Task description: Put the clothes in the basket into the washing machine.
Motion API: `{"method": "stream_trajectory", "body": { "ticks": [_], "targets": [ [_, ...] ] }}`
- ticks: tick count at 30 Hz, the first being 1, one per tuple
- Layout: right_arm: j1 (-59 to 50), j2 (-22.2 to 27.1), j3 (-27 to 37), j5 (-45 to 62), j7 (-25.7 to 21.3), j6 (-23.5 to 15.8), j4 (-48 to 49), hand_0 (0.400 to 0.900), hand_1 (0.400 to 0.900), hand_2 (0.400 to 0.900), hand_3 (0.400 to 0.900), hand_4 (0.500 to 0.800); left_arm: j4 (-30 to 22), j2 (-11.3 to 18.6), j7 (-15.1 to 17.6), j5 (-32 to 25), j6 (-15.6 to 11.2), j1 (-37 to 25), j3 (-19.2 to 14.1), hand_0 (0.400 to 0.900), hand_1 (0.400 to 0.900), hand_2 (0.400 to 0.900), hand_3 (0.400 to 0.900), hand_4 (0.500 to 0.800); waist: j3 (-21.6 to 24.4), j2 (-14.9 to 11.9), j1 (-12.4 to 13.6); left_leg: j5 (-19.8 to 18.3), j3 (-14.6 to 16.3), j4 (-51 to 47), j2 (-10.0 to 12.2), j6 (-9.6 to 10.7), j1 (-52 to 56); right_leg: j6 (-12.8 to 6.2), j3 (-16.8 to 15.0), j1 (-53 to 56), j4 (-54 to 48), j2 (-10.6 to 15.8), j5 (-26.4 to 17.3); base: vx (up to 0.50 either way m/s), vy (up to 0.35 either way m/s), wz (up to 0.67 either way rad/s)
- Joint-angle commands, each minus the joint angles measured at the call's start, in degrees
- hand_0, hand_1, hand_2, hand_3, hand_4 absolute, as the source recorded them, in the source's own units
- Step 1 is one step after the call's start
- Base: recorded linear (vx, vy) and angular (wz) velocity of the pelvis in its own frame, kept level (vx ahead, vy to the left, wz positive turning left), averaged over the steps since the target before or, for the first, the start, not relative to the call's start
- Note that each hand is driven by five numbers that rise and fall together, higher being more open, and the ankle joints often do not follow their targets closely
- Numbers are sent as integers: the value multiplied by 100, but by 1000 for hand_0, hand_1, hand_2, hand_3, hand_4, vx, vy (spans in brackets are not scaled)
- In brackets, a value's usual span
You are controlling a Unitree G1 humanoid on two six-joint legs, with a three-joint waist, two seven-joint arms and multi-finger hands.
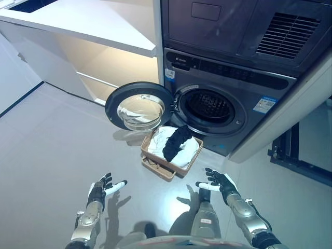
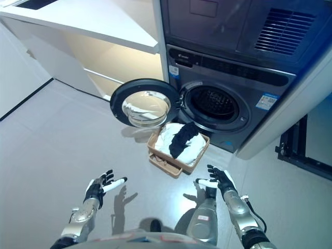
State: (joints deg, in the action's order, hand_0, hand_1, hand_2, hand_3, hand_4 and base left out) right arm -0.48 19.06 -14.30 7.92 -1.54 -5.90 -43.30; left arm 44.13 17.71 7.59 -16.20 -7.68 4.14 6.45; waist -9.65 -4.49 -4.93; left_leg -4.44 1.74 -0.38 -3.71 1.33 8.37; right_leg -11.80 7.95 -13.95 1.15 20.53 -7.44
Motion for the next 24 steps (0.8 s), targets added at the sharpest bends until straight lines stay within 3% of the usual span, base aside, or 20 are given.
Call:
{"method": "stream_trajectory", "body": {
  "ticks": [1, 3, 4, 5, 7, 11, 15, 18, 21, 23, 24],
  "targets": [
    [-954, 236, -115, 171, -281, -298, 247, 900, 900, 900, 900, 800, -526, 282, 272, -316, -511, -675, -42, 900, 900, 900, 900, 800, 70, -55, -75, -1327, -197, 1051, 279, 26, 222, -320, -468, -456, 45, 70, -1319, 248, -292, 86],
    [-1008, 307, -114, 244, -346, -318, 294, 900, 900, 900, 900, 800, -633, 278, 351, -432, -513, -821, 65, 900, 900, 900, 900, 800, 110, -74, -113, -1456, -378, 1215, 544, 150, 155, -281, -596, -472, 141, -16, -983, 205, -297, 82],
    [-1010, 309, -115, 245, -345, -318, 292, 900, 900, 900, 900, 800, -634, 276, 351, -432, -513, -821, 65, 900, 900, 900, 900, 800, 108, -60, -118, -1464, -383, 1221, 559, 154, 155, -277, -581, -463, 141, -27, -978, 207, -310, 54],
    [-1045, 343, -103, 255, -367, -356, 304, 900, 900, 900, 900, 800, -629, 295, 392, -493, -523, -931, 100, 900, 900, 900, 900, 800, 120, -55, -159, -1444, -427, 1282, 802, 251, 232, -211, -610, -472, 280, -225, -843, 213, -252, 39],
    [-1172, 520, -122, 226, -437, -325, 175, 900, 900, 900, 900, 800, -592, 227, 357, -627, -482, -1099, 320, 900, 900, 900, 900, 800, 103, 69, -223, -1185, -674, 1522, 1011, 341, 53, -160, -563, -563, 745, -295, -573, 259, -274, 83],
    [-1181, 671, 190, 449, -641, -438, -108, 900, 900, 900, 900, 800, -353, 102, 326, -637, -500, -1584, 662, 900, 900, 900, 900, 800, 56, 226, -361, -444, -678, 1127, 1277, 580, -75, -101, -151, -637, 769, -300, -414, 114, -184, 52],
    [-1061, 739, 208, 435, -572, -424, -532, 900, 900, 900, 900, 800, -15, 15, 327, -530, -435, -1914, 883, 900, 900, 900, 900, 800, 95, 382, -390, -126, -702, 760, 1409, 625, -14, -41, -207, -914, 951, -391, -252, 129, -143, 3],
    [-727, 762, 269, 360, -510, -392, -726, 900, 900, 900, 900, 800, 63, 91, 349, -487, -408, -2038, 918, 900, 900, 900, 900, 800, 137, 494, -430, 535, -731, 676, 1583, 634, -44, 140, -294, -1124, 1423, -590, 151, 138, -198, 6],
    [-412, 712, 451, 504, -525, -412, -718, 900, 900, 900, 900, 800, 54, 141, 316, -513, -369, -2076, 939, 900, 900, 900, 900, 800, 177, 499, -444, 1400, -798, 760, 1923, 642, -77, 348, -184, -1025, 1635, -893, 498, 165, -339, 26],
    [-301, 713, 505, 600, -581, -456, -718, 900, 900, 900, 900, 800, 44, 118, 282, -587, -339, -2073, 950, 900, 900, 900, 900, 800, 199, 441, -457, 1921, -760, 1131, 2150, 542, -266, 535, -99, -721, 1555, -1155, 645, 226, -454, 27],
    [-331, 707, 508, 664, -610, -485, -716, 900, 900, 900, 900, 800, 46, 100, 276, -607, -342, -2107, 962, 900, 900, 900, 900, 800, 156, 358, -394, 1916, -926, 1578, 2050, 450, -497, 632, -151, -545, 1482, -1276, 671, 213, -420, -1]
  ]
}}
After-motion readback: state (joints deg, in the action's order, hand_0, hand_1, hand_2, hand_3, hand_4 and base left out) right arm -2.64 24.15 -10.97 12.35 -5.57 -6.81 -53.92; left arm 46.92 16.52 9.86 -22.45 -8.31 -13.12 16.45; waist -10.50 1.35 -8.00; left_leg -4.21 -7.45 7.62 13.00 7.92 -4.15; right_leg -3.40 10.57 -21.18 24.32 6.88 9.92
